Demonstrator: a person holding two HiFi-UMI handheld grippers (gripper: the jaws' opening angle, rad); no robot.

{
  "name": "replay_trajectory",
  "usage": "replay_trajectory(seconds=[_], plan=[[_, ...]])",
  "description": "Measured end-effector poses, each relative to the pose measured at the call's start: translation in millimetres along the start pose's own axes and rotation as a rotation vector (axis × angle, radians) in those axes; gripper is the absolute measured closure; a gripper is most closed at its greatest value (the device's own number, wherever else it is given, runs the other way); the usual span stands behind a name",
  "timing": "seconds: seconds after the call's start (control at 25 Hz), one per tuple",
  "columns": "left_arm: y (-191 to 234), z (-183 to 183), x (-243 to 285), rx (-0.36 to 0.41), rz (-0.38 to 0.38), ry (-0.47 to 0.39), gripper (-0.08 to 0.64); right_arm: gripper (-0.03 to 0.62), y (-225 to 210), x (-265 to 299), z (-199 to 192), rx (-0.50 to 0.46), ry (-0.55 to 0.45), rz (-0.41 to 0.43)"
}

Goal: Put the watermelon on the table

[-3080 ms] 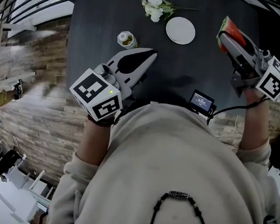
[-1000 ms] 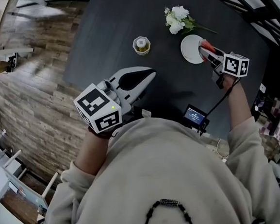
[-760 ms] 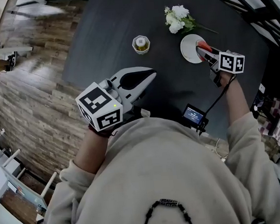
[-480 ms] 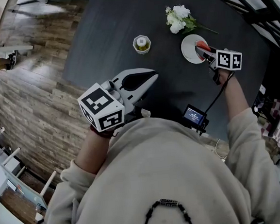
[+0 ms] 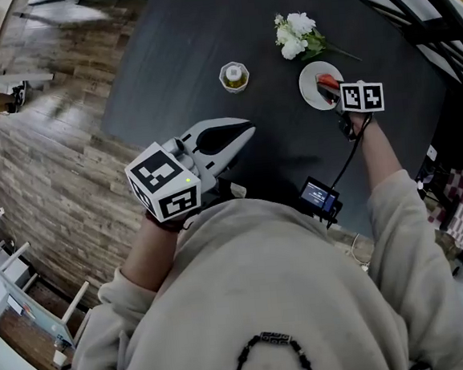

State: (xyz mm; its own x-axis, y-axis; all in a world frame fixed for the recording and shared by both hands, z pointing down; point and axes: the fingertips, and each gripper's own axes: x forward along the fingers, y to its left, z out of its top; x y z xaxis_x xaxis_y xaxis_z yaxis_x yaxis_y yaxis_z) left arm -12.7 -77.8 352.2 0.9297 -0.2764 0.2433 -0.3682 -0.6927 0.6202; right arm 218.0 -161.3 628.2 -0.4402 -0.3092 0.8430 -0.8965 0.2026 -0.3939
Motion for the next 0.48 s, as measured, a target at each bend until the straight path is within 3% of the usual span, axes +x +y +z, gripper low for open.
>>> replay_trajectory(seconds=[0.24, 0.48], plan=[[2, -1, -1, 0.002, 0.011, 0.001, 0.563, 0.394, -4, 18, -8, -0.127, 0.082, -0.092], [4, -4, -4, -0.010, 0.021, 0.000, 0.563, 0.394, -13, 27, -17, -0.138, 0.113, -0.136]])
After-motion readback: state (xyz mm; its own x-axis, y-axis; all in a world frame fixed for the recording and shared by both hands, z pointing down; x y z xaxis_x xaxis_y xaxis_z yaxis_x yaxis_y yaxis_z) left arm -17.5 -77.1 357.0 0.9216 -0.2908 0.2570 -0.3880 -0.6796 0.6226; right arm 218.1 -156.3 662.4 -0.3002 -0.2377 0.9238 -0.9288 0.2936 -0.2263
